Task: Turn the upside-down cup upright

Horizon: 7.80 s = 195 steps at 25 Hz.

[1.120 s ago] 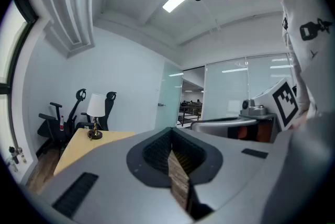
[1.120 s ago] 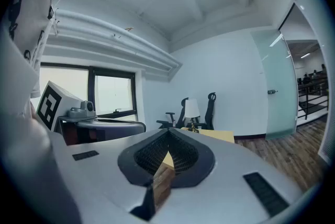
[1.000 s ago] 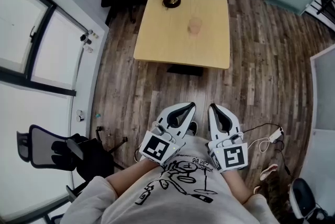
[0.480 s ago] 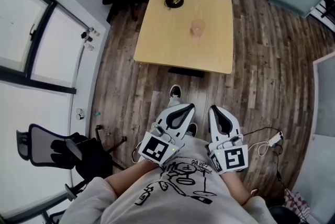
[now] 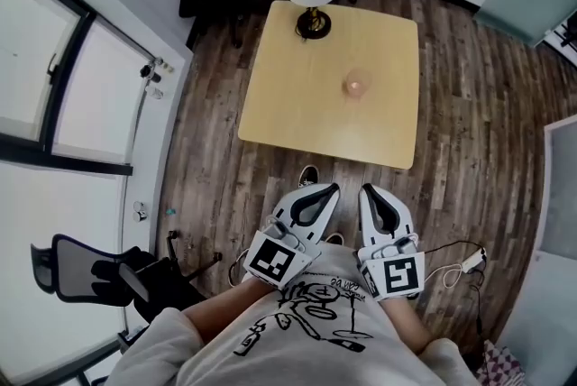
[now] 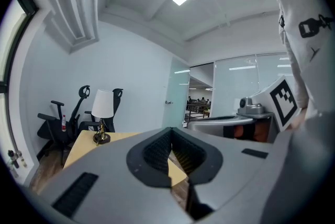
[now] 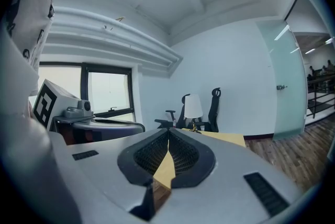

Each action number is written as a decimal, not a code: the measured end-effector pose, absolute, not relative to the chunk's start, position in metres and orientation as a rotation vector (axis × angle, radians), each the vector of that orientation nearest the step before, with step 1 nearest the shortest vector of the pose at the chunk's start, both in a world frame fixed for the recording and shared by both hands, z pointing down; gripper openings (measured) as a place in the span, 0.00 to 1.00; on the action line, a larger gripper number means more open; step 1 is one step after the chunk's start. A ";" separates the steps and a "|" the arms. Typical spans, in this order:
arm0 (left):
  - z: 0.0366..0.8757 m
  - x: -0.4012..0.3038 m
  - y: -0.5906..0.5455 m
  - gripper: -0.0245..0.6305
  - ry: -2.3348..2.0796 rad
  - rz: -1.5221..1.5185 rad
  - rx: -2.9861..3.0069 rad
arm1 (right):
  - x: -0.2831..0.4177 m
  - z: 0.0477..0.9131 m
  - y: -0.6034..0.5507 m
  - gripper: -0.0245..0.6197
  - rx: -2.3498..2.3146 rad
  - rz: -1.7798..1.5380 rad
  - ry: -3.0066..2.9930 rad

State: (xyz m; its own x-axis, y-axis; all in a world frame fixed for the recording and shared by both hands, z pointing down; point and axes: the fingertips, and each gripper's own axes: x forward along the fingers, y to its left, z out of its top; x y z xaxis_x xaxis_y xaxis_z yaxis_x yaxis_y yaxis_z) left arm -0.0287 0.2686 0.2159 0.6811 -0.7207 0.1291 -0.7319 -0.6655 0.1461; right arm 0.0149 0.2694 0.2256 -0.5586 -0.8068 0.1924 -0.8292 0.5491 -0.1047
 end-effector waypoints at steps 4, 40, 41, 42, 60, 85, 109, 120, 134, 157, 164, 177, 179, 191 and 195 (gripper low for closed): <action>0.213 -0.047 0.223 0.05 -1.179 0.079 2.695 | 0.002 0.225 0.223 0.07 1.432 0.277 -2.628; 0.227 -0.089 0.050 0.05 -0.982 0.151 2.749 | -0.043 0.232 0.048 0.07 1.509 0.313 -2.531; 0.227 -0.088 0.048 0.05 -0.990 0.155 2.745 | -0.041 0.230 0.047 0.07 1.502 0.309 -2.534; 0.229 -0.086 0.046 0.05 -0.995 0.163 2.742 | -0.037 0.230 0.045 0.07 1.495 0.306 -2.536; 0.272 -0.019 0.010 0.05 -0.957 0.423 2.837 | 0.035 0.255 0.013 0.07 1.405 0.290 -2.491; 0.422 0.003 -0.018 0.14 -0.694 0.855 2.909 | 0.040 0.403 0.010 0.08 1.316 0.447 -2.366; 0.496 0.039 -0.015 0.19 -0.404 1.483 3.028 | 0.049 0.496 0.008 0.08 1.289 0.537 -2.325; 0.503 0.045 -0.004 0.09 -0.361 1.606 3.047 | 0.053 0.507 0.016 0.08 1.277 0.555 -2.323; 0.465 0.047 -0.009 0.07 -0.398 1.140 2.983 | 0.057 0.515 0.013 0.09 1.275 0.626 -2.355; 0.400 0.008 -0.024 0.07 -0.168 -0.079 2.395 | 0.038 0.502 -0.005 0.48 1.257 0.593 -2.540; 0.399 0.000 -0.030 0.07 -0.196 -0.222 2.321 | 0.042 0.473 -0.007 0.50 1.353 1.240 -2.854; 0.414 0.012 -0.024 0.07 -0.222 -0.240 2.298 | 0.054 0.460 -0.027 0.59 1.336 2.046 -2.952; 0.417 0.013 -0.020 0.07 -0.223 -0.236 2.292 | 0.057 0.459 -0.028 0.60 1.340 2.146 -2.947; 0.427 0.015 -0.016 0.07 -0.223 -0.191 2.292 | 0.068 0.470 -0.028 0.58 1.432 2.248 -2.880; 0.428 0.014 -0.018 0.08 -0.234 -0.159 2.321 | 0.071 0.468 -0.030 0.55 1.447 2.224 -2.888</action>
State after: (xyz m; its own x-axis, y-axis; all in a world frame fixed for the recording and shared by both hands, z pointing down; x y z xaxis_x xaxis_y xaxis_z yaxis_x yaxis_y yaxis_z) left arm 0.0136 -0.0180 0.4278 0.9753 -0.2170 -0.0424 -0.1190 -0.6771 0.7262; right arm 0.0711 -0.0296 0.4683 -0.4778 -0.8638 -0.1600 -0.0658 0.2168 -0.9740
